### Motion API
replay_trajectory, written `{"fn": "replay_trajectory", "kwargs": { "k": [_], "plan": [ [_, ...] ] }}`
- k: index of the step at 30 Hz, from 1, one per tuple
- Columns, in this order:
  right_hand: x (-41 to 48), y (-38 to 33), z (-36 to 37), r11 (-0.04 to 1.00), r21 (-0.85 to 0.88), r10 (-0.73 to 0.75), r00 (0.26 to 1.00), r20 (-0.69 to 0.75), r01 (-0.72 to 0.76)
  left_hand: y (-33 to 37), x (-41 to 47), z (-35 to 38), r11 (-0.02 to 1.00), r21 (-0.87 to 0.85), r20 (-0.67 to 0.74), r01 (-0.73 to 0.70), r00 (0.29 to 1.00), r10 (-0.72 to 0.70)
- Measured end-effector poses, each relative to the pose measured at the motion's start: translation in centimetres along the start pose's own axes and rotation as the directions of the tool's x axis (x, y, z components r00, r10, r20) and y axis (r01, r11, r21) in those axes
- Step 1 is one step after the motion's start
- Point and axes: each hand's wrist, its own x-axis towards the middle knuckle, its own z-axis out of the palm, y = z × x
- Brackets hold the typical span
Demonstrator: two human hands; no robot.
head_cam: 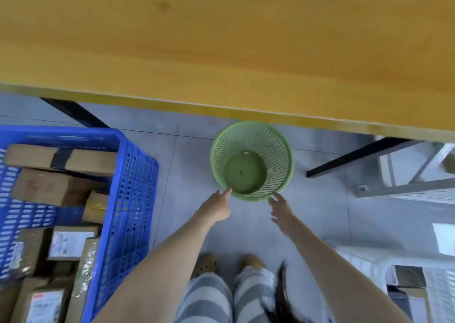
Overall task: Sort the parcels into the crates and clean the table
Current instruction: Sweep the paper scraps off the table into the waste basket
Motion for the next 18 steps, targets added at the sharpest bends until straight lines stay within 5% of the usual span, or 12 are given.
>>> {"fn": "replay_trajectory", "kwargs": {
  "k": [3, 7, 12, 18],
  "plan": [
    [3.0, 1.1, 0.2, 0.930, 0.353, 0.097, 0.995, 0.028, -0.100, -0.6, 2.4, 1.7, 0.998, -0.010, 0.005, -0.061, 0.998, 0.061],
    [4.5, 1.1, 1.9, 0.903, 0.418, 0.144, 0.987, -0.067, -0.103, -1.9, 3.6, 2.0, 0.995, -0.033, 0.023, -0.089, 0.996, 0.090],
    [-0.1, 0.8, 2.0, 0.971, 0.239, 0.128, 0.882, -0.454, -0.018, -2.3, -0.8, 0.5, 0.986, -0.164, -0.064, -0.028, 0.998, 0.018],
    [-12.4, 0.6, -2.0, 0.999, -0.005, 0.026, 0.893, -0.450, -0.032, -0.6, -11.1, -3.3, 0.941, -0.320, -0.095, 0.110, 0.984, -0.148]
  ]
}}
